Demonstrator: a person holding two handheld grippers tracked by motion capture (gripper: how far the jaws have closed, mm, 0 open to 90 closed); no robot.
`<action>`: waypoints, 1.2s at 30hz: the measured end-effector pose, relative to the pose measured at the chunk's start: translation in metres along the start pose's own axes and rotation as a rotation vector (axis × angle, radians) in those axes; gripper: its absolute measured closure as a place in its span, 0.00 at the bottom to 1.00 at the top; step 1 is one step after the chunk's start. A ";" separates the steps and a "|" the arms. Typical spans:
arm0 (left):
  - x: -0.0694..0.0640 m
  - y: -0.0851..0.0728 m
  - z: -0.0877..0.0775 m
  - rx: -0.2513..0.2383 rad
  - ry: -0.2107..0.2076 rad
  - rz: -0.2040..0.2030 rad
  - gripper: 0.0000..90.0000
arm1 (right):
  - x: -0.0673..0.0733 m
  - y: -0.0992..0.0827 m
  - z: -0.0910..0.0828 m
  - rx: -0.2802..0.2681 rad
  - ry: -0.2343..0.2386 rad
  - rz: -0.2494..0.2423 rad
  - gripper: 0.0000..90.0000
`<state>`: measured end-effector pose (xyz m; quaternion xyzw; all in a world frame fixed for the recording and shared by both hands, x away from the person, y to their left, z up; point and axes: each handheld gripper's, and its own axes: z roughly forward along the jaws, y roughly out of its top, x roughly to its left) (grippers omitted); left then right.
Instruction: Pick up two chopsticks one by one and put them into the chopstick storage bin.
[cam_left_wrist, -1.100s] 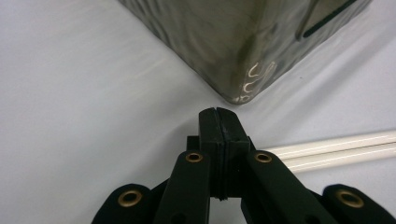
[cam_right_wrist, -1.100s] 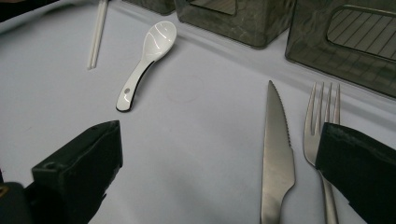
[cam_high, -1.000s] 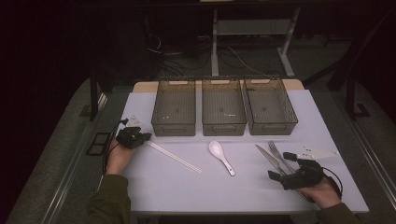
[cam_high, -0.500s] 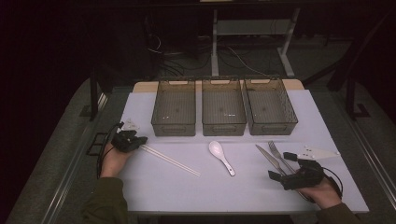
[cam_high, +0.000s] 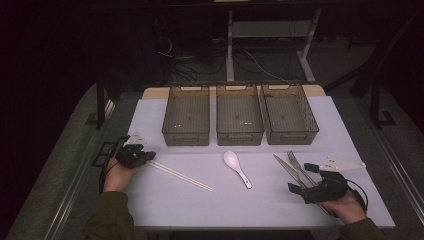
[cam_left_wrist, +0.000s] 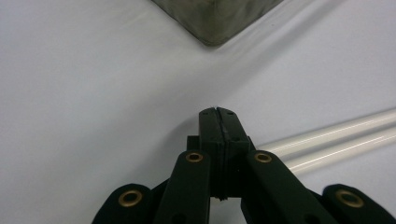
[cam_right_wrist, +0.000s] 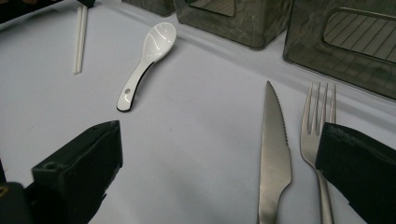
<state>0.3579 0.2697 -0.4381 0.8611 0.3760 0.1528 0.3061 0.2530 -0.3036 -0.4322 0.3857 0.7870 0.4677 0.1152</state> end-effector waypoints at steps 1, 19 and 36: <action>0.000 0.000 -0.001 0.004 -0.002 0.003 0.99 | 0.000 0.000 0.000 0.000 0.000 -0.001 0.01; -0.013 -0.013 -0.015 0.030 -0.017 -0.008 0.99 | 0.001 0.000 0.000 -0.001 0.000 -0.003 0.01; -0.025 -0.014 -0.028 0.010 -0.013 0.030 0.99 | 0.002 0.000 -0.001 -0.001 0.002 -0.007 0.01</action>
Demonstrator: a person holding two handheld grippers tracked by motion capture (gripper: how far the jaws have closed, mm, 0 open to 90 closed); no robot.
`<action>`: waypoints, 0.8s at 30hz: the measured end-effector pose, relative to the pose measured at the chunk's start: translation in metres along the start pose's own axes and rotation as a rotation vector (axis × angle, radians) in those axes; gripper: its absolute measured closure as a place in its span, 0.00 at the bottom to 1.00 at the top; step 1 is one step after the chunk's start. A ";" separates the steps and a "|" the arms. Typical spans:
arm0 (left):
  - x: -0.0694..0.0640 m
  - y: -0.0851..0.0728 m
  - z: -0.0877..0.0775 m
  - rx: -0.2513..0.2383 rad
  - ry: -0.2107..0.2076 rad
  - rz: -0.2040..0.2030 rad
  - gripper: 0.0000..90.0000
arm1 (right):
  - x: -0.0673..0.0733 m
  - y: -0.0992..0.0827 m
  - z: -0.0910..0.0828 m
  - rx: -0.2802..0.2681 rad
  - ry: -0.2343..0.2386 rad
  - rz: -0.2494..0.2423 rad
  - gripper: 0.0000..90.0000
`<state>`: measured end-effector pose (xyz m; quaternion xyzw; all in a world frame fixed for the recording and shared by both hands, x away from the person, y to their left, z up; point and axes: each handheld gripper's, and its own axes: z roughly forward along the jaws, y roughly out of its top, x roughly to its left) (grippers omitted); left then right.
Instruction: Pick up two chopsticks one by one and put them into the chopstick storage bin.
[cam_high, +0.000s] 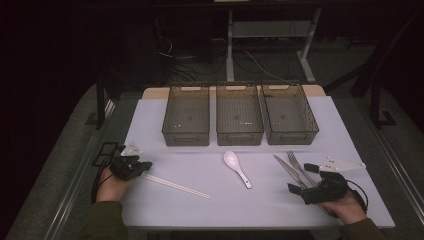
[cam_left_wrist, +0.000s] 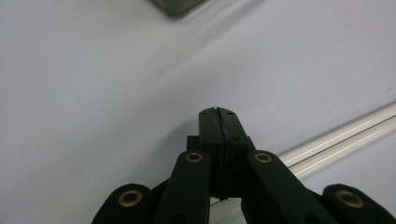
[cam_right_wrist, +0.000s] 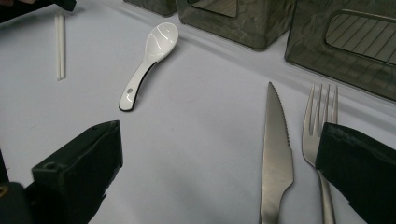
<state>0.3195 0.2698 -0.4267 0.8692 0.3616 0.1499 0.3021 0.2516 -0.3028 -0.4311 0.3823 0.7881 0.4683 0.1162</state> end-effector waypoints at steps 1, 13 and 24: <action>0.000 0.000 0.000 0.000 0.000 0.000 0.99 | 0.000 0.000 0.000 0.000 0.000 0.000 0.01; -0.063 0.050 0.007 -0.148 -0.239 0.152 0.74 | 0.000 0.000 0.000 0.000 0.003 0.000 0.01; -0.120 0.066 0.028 -0.142 -0.454 0.262 0.70 | 0.000 0.000 0.000 -0.003 0.002 0.002 0.01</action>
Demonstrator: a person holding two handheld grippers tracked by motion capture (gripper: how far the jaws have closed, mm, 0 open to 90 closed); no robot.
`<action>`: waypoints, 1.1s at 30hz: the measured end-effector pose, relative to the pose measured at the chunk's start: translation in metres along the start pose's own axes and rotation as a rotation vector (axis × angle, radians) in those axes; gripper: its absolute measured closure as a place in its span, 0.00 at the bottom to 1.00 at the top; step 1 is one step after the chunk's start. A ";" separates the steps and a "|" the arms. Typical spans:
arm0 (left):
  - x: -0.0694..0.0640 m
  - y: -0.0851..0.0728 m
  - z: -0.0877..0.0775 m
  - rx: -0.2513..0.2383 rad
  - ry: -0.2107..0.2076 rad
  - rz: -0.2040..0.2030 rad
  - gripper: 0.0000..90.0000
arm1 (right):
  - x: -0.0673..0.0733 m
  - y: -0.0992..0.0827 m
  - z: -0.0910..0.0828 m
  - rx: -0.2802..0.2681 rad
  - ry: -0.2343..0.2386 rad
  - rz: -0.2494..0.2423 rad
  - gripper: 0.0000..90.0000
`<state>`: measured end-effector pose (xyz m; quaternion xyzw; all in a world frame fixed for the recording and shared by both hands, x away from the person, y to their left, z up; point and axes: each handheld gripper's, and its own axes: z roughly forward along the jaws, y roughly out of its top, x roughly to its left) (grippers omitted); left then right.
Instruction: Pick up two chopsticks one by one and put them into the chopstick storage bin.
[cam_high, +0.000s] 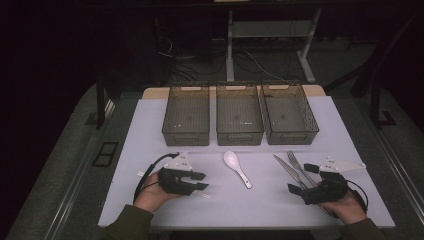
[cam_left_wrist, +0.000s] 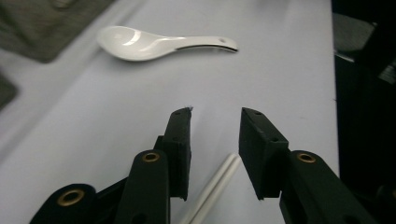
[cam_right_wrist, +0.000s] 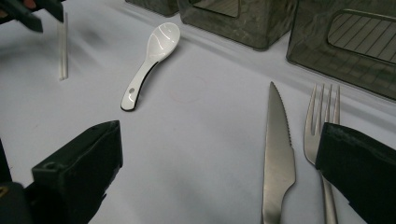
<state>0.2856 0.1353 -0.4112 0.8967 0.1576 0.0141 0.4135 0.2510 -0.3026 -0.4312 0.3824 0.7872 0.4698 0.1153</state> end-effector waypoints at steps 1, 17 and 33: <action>-0.002 0.001 0.005 0.007 -0.008 0.001 0.71 | 0.000 0.000 0.000 0.001 0.001 -0.001 0.01; -0.007 -0.004 0.035 0.107 -0.050 0.031 0.83 | 0.000 0.000 0.000 0.006 -0.001 -0.002 0.01; -0.004 -0.007 0.039 0.138 -0.038 0.038 0.87 | 0.000 0.000 0.000 0.006 0.000 -0.002 0.01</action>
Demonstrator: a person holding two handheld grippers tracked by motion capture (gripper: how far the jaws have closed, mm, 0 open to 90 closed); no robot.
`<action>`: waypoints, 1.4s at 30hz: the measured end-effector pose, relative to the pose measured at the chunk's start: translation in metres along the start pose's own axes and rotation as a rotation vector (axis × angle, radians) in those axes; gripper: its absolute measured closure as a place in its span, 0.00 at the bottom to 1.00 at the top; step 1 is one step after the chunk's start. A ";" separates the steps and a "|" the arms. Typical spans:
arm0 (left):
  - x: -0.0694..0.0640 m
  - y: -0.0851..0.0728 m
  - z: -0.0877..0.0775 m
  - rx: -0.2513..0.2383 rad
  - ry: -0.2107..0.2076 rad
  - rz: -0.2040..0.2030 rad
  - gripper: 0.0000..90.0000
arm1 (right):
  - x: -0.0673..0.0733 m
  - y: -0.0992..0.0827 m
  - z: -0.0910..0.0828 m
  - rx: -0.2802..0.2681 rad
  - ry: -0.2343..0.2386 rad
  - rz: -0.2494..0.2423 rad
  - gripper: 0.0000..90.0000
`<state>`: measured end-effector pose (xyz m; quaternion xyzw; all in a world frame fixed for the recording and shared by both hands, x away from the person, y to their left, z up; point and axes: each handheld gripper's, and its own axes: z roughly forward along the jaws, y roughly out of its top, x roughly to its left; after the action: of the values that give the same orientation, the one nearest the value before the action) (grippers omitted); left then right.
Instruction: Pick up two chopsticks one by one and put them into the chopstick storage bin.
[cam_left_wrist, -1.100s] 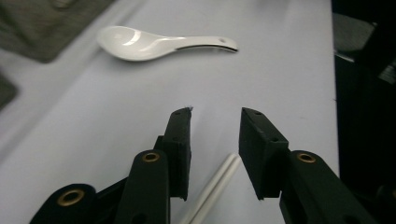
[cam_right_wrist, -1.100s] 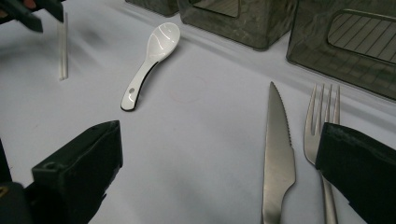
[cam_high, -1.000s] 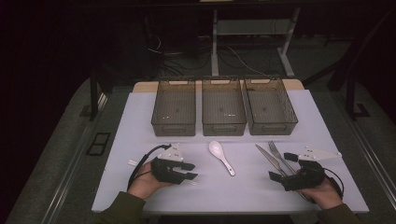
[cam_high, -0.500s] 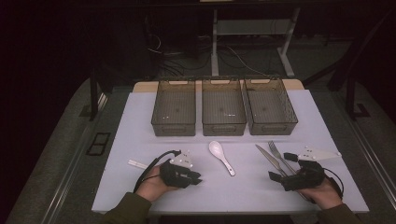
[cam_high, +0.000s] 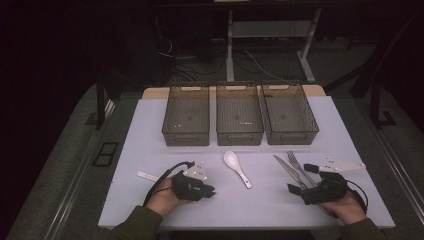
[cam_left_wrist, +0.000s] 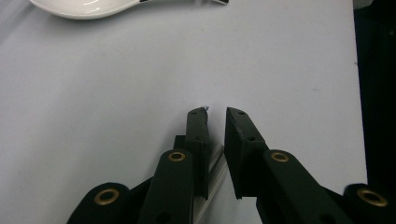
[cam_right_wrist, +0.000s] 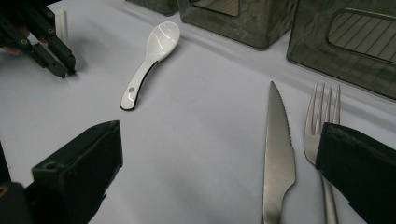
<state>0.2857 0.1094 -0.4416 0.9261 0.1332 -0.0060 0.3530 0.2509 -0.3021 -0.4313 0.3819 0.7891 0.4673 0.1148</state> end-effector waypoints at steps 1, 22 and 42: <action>0.000 0.000 0.000 -0.003 0.004 0.001 0.88 | 0.000 0.000 0.000 0.000 0.000 -0.001 0.01; 0.035 0.011 0.009 -0.042 0.098 -0.019 0.95 | 0.000 0.000 0.001 0.004 -0.003 0.002 0.01; 0.050 0.023 -0.003 -0.097 0.160 -0.045 0.93 | 0.000 0.000 0.000 0.001 0.002 0.002 0.01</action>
<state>0.3394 0.1068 -0.4294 0.9022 0.1820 0.0667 0.3853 0.2511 -0.3023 -0.4313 0.3823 0.7890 0.4673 0.1135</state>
